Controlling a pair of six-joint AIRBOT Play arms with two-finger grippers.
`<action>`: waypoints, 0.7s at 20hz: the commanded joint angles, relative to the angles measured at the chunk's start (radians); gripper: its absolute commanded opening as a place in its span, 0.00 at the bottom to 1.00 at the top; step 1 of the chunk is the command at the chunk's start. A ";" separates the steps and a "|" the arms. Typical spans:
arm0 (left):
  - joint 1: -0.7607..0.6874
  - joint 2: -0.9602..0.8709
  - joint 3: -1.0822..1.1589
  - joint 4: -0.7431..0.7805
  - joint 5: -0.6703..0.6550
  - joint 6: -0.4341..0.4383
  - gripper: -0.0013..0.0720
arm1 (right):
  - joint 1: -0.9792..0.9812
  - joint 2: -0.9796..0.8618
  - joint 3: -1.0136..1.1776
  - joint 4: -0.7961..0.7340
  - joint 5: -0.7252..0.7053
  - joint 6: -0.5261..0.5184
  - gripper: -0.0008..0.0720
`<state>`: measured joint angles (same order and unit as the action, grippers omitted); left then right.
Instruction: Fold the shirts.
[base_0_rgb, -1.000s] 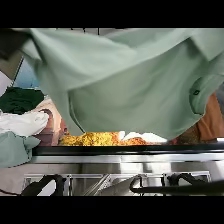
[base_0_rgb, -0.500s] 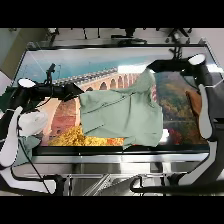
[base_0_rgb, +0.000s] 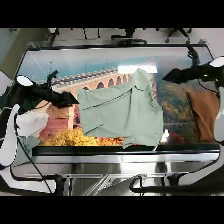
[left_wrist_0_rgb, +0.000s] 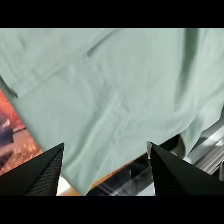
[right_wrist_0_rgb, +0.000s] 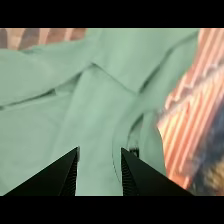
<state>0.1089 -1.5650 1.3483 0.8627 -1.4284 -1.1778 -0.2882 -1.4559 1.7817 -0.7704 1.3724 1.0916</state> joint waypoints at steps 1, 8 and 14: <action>-0.049 0.152 -0.263 0.095 0.084 -0.017 0.81 | -0.141 0.142 -0.210 -0.122 0.146 0.080 0.46; -0.029 0.228 -0.575 -0.006 0.346 0.003 0.81 | -0.309 0.399 -0.828 -0.170 -0.006 0.030 0.72; -0.076 0.209 -0.587 -0.079 0.463 0.028 0.81 | -0.103 0.358 -1.080 -0.025 -0.223 -0.060 0.72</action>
<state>0.0620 -1.3445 0.7761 0.8143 -1.0359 -1.1603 -0.4797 -1.0832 0.8059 -0.8417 1.2602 1.0679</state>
